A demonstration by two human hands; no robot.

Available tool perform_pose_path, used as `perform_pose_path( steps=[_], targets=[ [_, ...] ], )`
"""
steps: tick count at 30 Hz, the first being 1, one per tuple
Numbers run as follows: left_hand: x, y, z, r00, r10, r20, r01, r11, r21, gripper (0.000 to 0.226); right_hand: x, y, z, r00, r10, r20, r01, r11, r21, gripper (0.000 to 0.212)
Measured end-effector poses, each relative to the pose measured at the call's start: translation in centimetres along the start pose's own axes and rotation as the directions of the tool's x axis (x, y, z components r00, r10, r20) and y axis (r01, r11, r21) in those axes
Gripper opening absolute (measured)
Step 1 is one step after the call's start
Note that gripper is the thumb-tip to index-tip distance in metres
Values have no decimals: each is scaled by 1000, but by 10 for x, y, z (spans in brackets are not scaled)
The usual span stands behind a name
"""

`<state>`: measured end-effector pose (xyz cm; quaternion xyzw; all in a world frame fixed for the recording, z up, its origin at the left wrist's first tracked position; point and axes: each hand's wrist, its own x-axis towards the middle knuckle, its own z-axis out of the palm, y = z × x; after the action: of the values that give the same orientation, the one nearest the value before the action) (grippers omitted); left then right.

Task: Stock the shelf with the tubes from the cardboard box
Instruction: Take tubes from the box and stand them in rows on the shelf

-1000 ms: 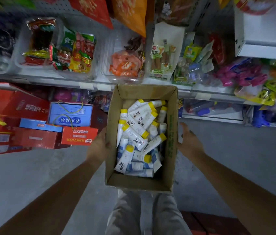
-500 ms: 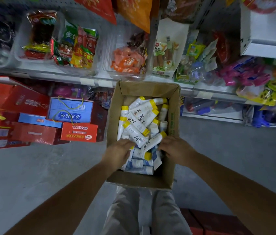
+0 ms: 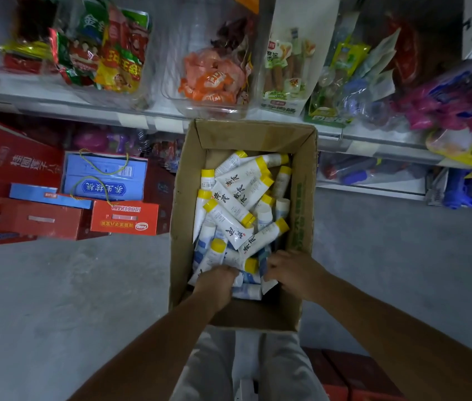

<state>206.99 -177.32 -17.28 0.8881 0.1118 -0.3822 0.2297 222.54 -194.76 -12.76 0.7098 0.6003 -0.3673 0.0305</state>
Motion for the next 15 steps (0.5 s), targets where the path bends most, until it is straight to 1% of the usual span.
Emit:
perform_pose_path(
  steps=[3,5,9,15],
  targets=[
    [5,3,5,999,32,0,-32,999,-28,40,5,-2,6,998,-52,26,54,995,-83,44],
    [7,6,7,996,93,-7,-92,996,11,36,7,-3,7,997,-78,28,80,989,-125,38],
    [5,10,11,984,176,-5,-175,979,101,31,12,0,9,997,-71,-23,67,989,-133,39],
    [7,10,12,984,178,2,-178,982,67,29,16,1,17,999,-24,-34,19,989,-144,32]
  ],
)
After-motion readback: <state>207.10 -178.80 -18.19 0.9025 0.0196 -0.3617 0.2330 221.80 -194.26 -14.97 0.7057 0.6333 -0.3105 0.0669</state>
